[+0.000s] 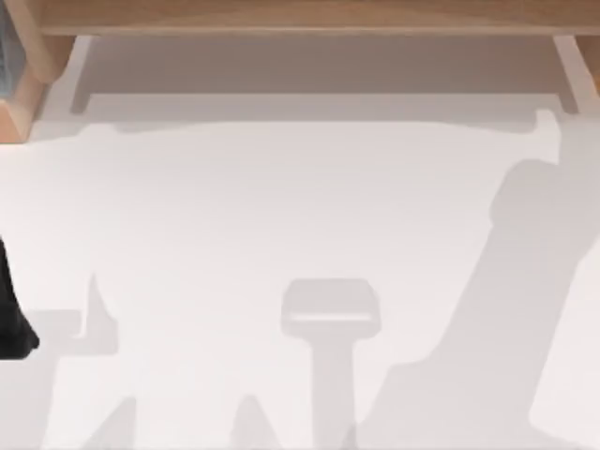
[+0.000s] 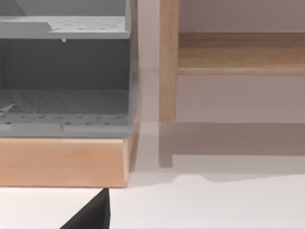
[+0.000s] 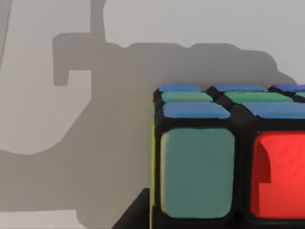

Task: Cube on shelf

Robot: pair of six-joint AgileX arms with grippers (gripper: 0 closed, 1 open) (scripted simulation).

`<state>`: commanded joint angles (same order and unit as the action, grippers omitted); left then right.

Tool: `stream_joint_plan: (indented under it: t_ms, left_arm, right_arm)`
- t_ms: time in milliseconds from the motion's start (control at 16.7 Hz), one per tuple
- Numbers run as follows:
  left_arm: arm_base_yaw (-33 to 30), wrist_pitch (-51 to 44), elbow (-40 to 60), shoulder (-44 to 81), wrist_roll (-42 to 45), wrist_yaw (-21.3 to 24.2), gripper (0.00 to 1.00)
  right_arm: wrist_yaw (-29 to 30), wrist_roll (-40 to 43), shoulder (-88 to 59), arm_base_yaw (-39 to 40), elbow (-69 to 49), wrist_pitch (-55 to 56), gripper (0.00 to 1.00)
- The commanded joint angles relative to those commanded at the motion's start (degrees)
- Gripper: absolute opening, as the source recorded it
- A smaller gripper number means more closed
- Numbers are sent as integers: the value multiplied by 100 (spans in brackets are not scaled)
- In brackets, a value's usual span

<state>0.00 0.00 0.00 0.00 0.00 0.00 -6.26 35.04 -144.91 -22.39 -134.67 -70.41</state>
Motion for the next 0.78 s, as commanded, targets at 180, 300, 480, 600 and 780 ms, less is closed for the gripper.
stream_joint_plan:
  t_ms: [180, 300, 480, 600, 780]
  left_arm:
    - [0, 0, 0, 0, 0, 0, 100]
    - [0, 0, 0, 0, 0, 0, 100]
    - [0, 0, 0, 0, 0, 0, 100]
    - [0, 0, 0, 0, 0, 0, 100]
    - [0, 0, 0, 0, 0, 0, 100]
  right_arm:
    - [0, 0, 0, 0, 0, 0, 0]
    - [0, 0, 0, 0, 0, 0, 0]
    - [0, 0, 0, 0, 0, 0, 0]
    - [0, 0, 0, 0, 0, 0, 0]
    - [-19, -58, 62, -23, -18, -59, 0]
